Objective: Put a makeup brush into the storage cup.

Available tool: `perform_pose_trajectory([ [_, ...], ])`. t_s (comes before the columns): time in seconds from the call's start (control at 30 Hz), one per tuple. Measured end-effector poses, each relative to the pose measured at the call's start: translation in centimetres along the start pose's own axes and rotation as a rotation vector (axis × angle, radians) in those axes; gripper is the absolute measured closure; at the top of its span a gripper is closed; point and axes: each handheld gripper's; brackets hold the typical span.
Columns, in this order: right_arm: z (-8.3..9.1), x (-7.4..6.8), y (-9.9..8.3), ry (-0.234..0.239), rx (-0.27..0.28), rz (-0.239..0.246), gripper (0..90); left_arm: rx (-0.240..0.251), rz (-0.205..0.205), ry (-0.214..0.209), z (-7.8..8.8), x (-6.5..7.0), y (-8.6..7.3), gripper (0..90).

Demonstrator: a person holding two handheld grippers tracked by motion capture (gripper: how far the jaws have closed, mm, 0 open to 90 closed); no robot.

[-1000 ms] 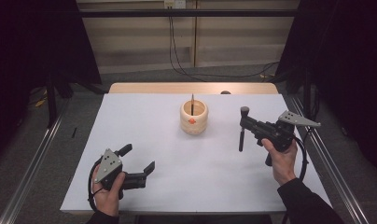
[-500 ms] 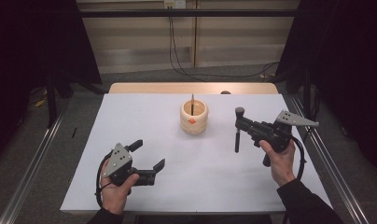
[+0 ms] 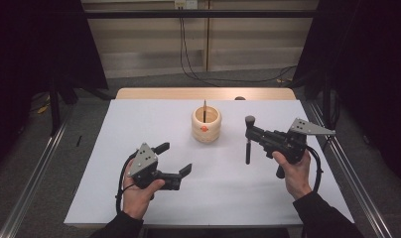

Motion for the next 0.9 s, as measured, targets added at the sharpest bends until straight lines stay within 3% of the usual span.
perform_pose_trajectory([
  [0.03,-0.1,-0.1,0.0,0.006,-0.001,-0.002,77.8,-0.005,-0.004,0.017,-0.1,0.2,0.1,3.0],
  [0.13,-0.4,-0.5,-0.1,0.020,0.001,0.001,77.8,-0.004,0.000,0.011,-0.6,0.7,0.3,3.9],
  [0.17,-0.5,-0.6,-0.2,0.023,-0.001,0.000,77.8,-0.009,-0.010,0.008,-0.7,0.7,0.4,4.0],
  [0.37,-1.1,-1.2,-0.5,0.044,-0.007,0.004,77.8,0.007,0.020,-0.024,-1.6,1.7,0.4,5.1],
  [0.43,-1.3,-1.4,-0.5,0.047,-0.009,0.003,77.8,-0.002,0.011,-0.014,-1.6,1.9,0.5,5.7],
  [0.5,-1.4,-1.5,-0.6,0.055,-0.007,-0.002,77.7,0.000,0.007,-0.037,-1.8,2.1,0.5,6.8],
  [0.6,-1.6,-1.7,-0.7,0.061,-0.008,-0.007,77.7,-0.006,0.011,-0.017,-2.2,2.5,0.7,9.7],
  [0.73,-2.1,-2.1,-0.9,0.079,-0.008,0.001,77.8,0.004,0.013,-0.047,-2.9,3.0,1.2,9.8],
  [0.83,-2.4,-2.4,-0.9,0.093,-0.012,0.001,77.8,0.010,0.008,-0.068,-3.5,3.7,1.7,9.8],
  [0.9,-2.6,-2.6,-0.8,0.101,-0.010,0.002,77.7,0.002,-0.023,-0.071,-3.9,4.1,2.0,9.8],
])
Point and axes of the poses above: each handheld gripper's, and its own axes: z roughly backward along the jaws, y roughly out of its top, x roughly to its right, and after that the axes turned 5 degrees about y, right-handed
